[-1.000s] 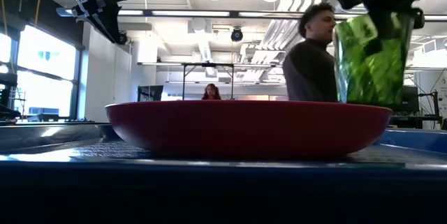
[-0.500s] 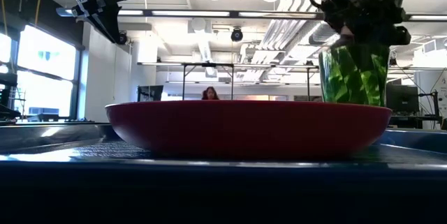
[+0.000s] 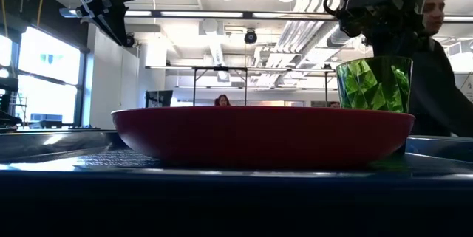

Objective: Pick and place plate/cup/fork/spoon on tray
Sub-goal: Put the green cup on the blue serving tray to the top right of the pink plate, then put the yellow fork on the blue serving tray to the left of the pink plate

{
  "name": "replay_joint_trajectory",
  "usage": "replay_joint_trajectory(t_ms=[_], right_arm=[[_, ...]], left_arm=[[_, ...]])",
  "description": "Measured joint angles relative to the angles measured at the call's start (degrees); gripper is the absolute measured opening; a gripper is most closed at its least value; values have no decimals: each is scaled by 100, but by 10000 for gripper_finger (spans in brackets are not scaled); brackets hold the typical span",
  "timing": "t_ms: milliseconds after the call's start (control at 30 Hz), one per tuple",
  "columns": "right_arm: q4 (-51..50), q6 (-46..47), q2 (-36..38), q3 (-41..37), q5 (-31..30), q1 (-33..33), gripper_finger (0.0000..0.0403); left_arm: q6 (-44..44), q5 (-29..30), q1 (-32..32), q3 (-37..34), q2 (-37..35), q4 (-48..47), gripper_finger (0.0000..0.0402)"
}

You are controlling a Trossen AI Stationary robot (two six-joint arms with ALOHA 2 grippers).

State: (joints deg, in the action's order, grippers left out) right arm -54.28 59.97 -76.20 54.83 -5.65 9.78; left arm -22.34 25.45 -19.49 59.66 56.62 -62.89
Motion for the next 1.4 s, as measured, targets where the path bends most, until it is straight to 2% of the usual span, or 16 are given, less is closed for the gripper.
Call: replay_joint_trajectory(t_ms=[533, 867, 1067, 1400], right_arm=[[-2, 62, 0, 0, 7, 0, 42], [0, 158, 35, 2, 27, 0, 94], [-16, 425, 303, 7, 25, -43, 115], [-35, 604, 900, 7, -188, -334, 118]], left_arm=[[196, 39, 2, 0, 0, 1, 60], [156, 44, 2, 0, 0, 2, 60], [154, 61, 2, 0, 0, 1, 60], [137, 63, 0, 0, 0, 1, 60]])
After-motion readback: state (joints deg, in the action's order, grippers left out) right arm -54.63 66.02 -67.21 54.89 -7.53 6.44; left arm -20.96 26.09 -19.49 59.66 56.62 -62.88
